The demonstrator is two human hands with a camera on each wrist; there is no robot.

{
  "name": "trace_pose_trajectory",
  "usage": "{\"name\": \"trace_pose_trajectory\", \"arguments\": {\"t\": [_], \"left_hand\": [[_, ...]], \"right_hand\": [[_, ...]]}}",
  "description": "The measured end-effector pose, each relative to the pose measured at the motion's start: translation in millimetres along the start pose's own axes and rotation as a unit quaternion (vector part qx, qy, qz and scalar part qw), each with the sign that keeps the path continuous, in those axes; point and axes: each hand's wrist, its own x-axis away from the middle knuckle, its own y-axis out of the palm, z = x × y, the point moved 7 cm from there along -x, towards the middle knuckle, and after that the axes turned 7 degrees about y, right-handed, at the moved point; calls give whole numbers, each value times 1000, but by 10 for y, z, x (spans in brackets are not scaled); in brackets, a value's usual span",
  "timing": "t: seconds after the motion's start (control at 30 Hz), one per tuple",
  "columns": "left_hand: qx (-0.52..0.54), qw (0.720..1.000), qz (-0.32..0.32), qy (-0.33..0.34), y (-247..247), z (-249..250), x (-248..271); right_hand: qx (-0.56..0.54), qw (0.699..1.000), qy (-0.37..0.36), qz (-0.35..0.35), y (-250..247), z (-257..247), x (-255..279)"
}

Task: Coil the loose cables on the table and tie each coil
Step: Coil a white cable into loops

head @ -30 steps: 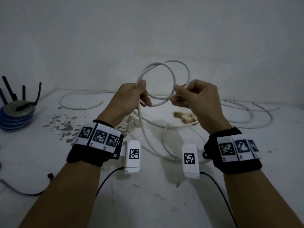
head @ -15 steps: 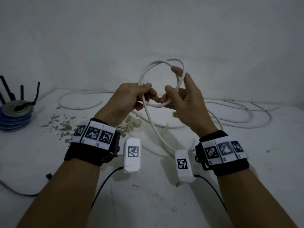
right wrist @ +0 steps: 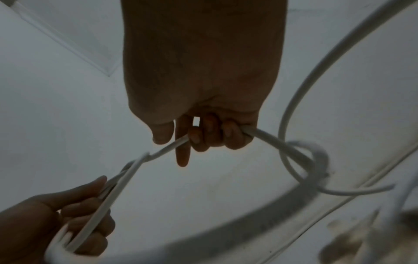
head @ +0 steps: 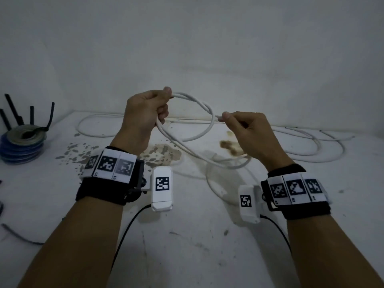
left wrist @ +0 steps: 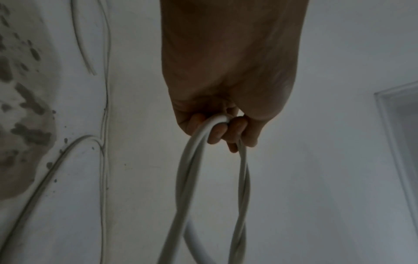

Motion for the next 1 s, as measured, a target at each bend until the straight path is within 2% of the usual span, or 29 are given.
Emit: {"name": "trace_pose_trajectory", "arguments": {"t": [0.1,0.2,0.3,0.47,0.6,0.83,1.0], "left_hand": [[0,999,-42,9,33,32,18],[-86,989,-120,28,35,71,38],[-119,977,-171,35,76,100,92],[-232,939,-248,53,363,62,263],[-249,944,-214,41,341,13,248],[-274,943,-182,49,419,14,252],[-237,965,-91,71,252,5,166]], "right_hand": [[-9,1000,-8,9,3,-19,29],[-11,1000,-17,-7,33,-41,29],[4,1000,-25,-19,48,-31,0],[57,996,-64,-28,131,-98,18],[62,997,-51,-20,91,-108,19],[43,999,13,-4,-85,-4,-3],[63,992,84,-76,-16,65,16]]}}
